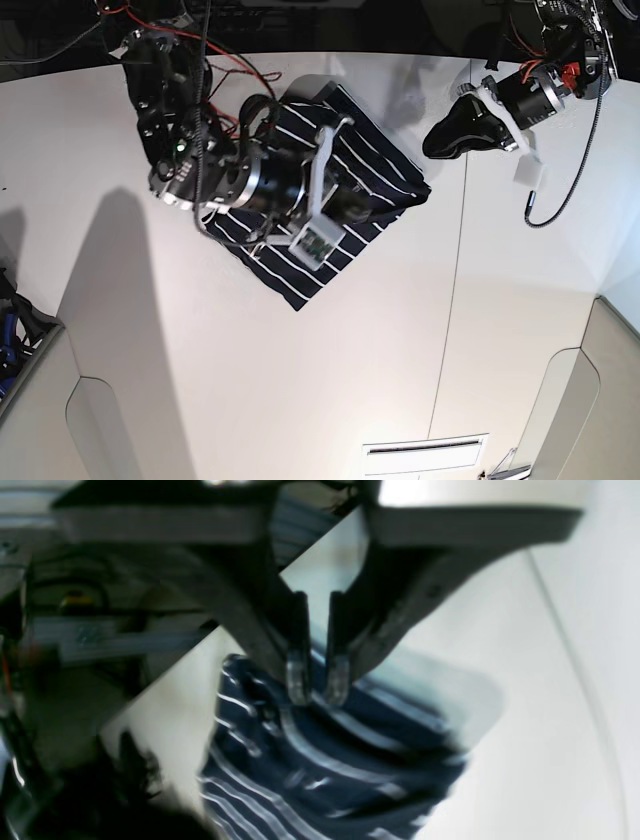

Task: Fold the T-shirt properly
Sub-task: 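Grasp the folded bundle with the right gripper and rotate it on the table, then grasp the bundle edges with both grippers and square it into a rectangle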

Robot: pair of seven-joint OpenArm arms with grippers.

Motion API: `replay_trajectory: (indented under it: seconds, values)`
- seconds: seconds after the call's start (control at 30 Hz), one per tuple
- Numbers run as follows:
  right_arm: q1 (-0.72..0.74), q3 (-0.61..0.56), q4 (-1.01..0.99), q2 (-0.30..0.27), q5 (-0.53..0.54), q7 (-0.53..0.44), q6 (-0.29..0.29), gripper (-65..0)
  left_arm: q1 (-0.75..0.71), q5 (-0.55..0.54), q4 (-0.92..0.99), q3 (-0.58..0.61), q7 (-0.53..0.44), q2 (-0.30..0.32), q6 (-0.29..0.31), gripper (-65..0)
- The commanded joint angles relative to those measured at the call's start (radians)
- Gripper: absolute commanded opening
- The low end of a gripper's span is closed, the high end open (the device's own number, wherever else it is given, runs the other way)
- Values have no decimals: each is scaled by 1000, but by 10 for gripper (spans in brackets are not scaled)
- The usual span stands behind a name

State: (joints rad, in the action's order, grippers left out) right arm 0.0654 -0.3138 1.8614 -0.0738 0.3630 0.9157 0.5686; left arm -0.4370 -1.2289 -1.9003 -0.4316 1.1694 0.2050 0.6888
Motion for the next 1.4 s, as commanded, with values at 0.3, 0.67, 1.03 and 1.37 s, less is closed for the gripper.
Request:
replay_trajectory:
  seconds: [0.3,0.67,1.03,1.37]
  values:
    - [167,209,-246,5,75,-137,-14,-650,8,230,-71,288,-207,5,9,-634]
    - [365,42,-735,25,29,-182,23,-650,45,595,-9,473,-336,6,9,-634]
    - [265,27,-672,-153,198,-61,23,-650,175,717,205,361,-336,21,2,-634]
    - [-15,72,-344,-218,348,9,23,-650,333,759,294,317,-350,40,-35,-634]
